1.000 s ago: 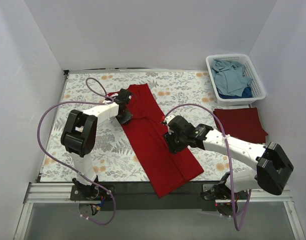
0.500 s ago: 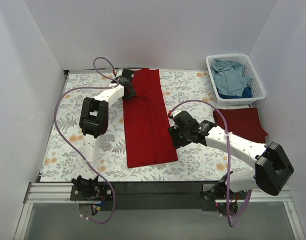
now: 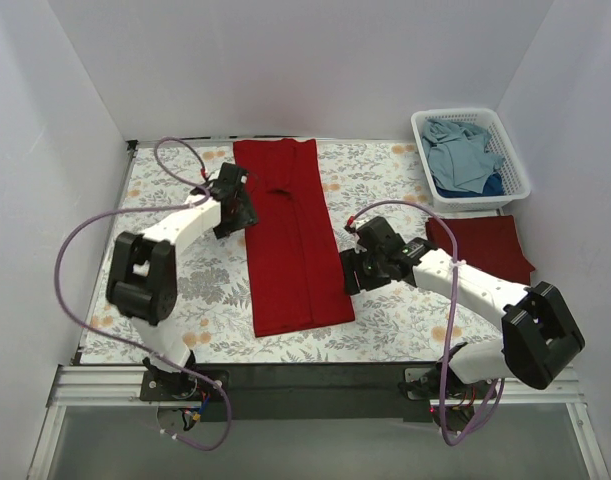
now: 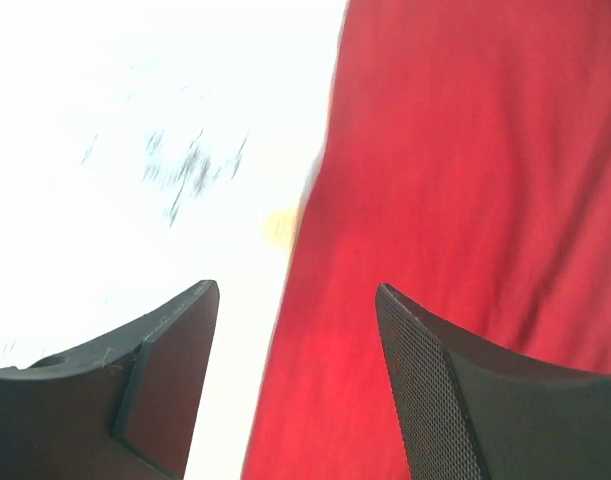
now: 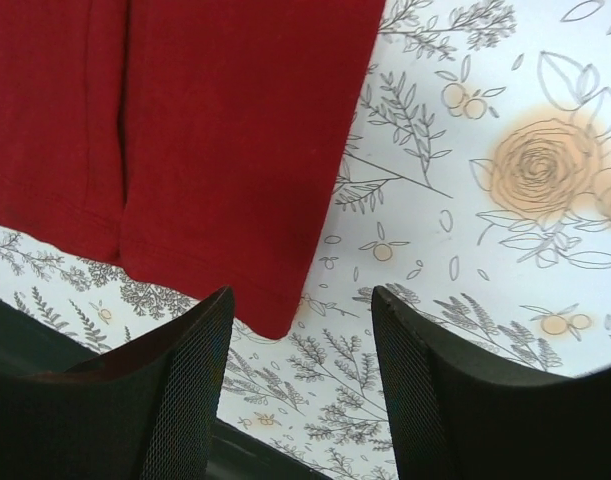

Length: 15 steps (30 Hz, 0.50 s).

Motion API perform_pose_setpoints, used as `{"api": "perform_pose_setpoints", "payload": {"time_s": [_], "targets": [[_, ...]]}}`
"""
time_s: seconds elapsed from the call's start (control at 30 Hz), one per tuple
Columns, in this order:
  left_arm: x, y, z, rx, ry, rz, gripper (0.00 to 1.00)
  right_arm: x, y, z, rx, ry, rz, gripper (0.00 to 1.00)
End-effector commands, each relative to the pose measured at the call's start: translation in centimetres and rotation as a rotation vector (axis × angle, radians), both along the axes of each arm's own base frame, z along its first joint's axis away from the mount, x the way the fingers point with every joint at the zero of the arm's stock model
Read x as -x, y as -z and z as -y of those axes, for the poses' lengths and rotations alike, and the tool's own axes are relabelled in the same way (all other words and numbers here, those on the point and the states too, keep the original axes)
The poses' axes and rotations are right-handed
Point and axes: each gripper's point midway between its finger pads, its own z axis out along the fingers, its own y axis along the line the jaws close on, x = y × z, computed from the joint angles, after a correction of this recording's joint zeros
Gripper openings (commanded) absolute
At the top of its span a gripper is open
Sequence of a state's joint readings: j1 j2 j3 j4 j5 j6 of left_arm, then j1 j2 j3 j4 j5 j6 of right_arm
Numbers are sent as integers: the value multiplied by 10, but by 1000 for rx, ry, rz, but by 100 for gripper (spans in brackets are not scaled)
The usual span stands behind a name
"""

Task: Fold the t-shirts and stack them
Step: Fold the tshirt

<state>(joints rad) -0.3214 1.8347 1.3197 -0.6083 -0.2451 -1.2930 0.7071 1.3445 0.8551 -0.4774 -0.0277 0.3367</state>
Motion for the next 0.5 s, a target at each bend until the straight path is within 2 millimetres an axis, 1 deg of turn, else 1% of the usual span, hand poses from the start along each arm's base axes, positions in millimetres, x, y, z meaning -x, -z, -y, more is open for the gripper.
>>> {"api": "perform_pose_setpoints", "payload": {"time_s": [0.0, 0.03, 0.07, 0.1, 0.17, 0.2, 0.23, 0.27, 0.3, 0.33, 0.43, 0.47], "targets": [[50, -42, 0, 50, -6, 55, 63, 11, 12, -11, -52, 1, -78, 63], [69, -37, 0, 50, -3, 19, 63, 12, 17, -12, -54, 17, -98, 63], [83, -50, 1, 84, -21, 43, 62, 14, 20, -13, -56, 16, -115, 63], [111, -32, -3, 77, -21, -31, 61, 15, 23, -13, -56, 21, -122, 62], [139, -27, 1, 110, -37, -69, 61, 19, 29, -14, -52, 26, -154, 62], [165, -19, -5, 115, -47, -109, 61, 20, 29, -15, -51, 27, -159, 61], [180, -15, 2, 150, -32, -138, 60, 22, 34, -15, -43, 24, -173, 60], [193, -10, 3, 167, -30, -163, 60, 25, 35, -16, -42, 19, -184, 60], [204, -12, 5, 209, -46, -167, 60, 27, 39, -15, -36, 20, -196, 58], [222, 0, 8, 232, -33, -222, 60, 31, 44, -15, -26, 18, -213, 56], [241, 5, 12, 278, -48, -256, 59, 39, 51, -15, -18, 11, -247, 53], [243, 5, 12, 280, -49, -257, 58, 42, 53, -14, -14, 14, -255, 53]]}}
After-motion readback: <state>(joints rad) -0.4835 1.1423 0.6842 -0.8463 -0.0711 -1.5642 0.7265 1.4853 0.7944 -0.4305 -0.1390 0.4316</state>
